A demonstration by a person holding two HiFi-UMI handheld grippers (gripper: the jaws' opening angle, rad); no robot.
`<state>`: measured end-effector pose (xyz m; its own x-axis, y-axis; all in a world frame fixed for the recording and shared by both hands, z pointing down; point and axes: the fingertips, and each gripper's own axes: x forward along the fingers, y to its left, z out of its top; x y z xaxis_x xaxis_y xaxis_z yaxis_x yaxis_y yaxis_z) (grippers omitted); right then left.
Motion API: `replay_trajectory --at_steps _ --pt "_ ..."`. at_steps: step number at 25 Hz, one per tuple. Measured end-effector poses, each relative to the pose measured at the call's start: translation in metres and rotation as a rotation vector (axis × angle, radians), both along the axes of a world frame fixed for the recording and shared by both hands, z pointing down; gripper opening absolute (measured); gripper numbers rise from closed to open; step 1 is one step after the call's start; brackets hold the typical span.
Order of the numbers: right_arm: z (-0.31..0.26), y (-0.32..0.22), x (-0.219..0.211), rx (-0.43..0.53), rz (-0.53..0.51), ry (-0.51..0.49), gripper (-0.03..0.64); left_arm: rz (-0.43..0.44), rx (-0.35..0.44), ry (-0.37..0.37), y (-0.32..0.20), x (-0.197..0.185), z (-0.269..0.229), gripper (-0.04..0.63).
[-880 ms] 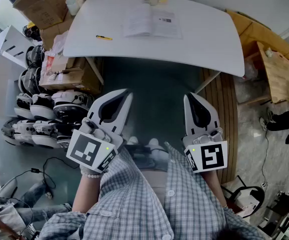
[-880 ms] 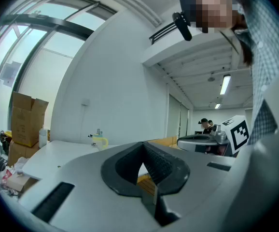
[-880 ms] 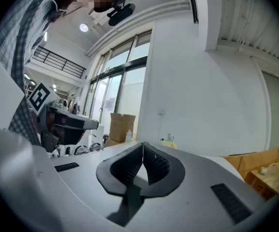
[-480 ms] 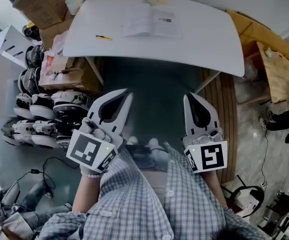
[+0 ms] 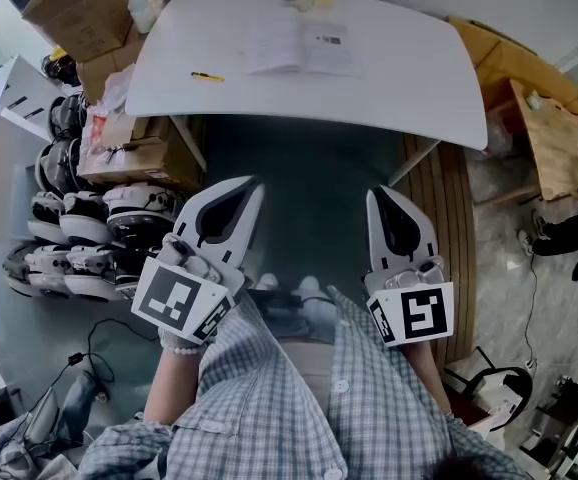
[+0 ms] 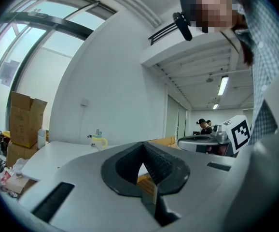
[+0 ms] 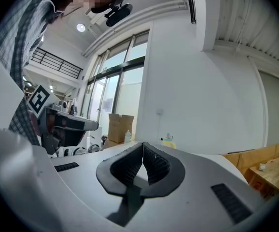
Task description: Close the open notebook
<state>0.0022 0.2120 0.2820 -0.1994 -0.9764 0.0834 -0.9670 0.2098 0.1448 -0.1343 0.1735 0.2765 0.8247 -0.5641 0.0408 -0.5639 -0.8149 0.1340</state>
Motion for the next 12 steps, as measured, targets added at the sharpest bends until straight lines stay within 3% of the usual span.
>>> replay_trajectory --at_steps 12 --pt "0.003 -0.007 -0.024 0.0 -0.001 0.002 0.02 -0.005 0.009 0.014 -0.004 -0.024 0.001 0.008"
